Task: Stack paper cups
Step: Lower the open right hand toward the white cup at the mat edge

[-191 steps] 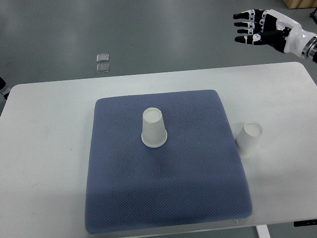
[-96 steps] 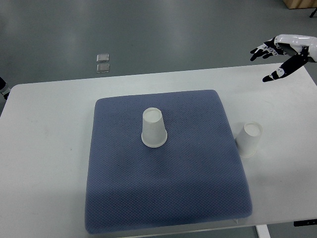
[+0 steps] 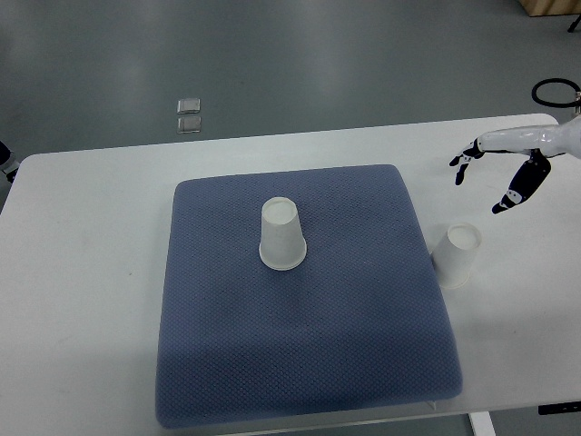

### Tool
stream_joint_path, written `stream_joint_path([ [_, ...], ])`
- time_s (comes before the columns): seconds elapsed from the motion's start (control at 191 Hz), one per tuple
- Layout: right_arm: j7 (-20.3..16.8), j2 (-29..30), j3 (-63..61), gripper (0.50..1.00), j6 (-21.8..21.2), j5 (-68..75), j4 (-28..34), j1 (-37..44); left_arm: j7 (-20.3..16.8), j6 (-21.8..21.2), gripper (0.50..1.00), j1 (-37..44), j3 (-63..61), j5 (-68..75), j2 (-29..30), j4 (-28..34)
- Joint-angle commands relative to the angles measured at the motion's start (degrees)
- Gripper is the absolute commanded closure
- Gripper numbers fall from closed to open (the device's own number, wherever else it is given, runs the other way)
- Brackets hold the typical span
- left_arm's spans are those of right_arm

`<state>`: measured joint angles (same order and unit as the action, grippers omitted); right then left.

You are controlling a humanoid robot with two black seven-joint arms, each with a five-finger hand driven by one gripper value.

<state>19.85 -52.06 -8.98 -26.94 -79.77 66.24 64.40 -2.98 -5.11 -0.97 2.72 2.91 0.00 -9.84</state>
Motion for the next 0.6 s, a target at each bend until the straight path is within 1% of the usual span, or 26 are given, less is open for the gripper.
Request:
stream_joint_path([
  [0.0, 0.45, -0.15, 0.63, 0.589, -0.22, -0.13, 0.73, 0.11, -0.01, 0.01, 0.500, 0.00, 0.01, -0.01, 0.00, 0.00],
  [0.167, 0.45, 0.03, 0.80, 0.589, 0.39, -0.13, 1.17, -0.50, 0.08, 0.01, 0.500, 0.00, 0.01, -0.01, 0.00, 0.00],
  [0.261, 0.37, -0.06, 0.89, 0.589, 2.15, -0.21, 2.22, -0.68, -0.01, 0.01, 0.500, 0.00, -0.08, 0.08, 0.00, 0.00],
  [0.517, 0.54, 0.29, 2.74, 0.589, 2.77, -0.74, 4.07, -0.94, 0.08, 0.01, 0.500, 0.00, 0.01, -0.01, 0.00, 0.00],
  [0.595, 0.54, 0.55, 2.74, 0.589, 3.64, -0.56, 4.33, -1.21, 0.08, 0.01, 0.500, 0.00, 0.01, -0.01, 0.00, 0.00],
])
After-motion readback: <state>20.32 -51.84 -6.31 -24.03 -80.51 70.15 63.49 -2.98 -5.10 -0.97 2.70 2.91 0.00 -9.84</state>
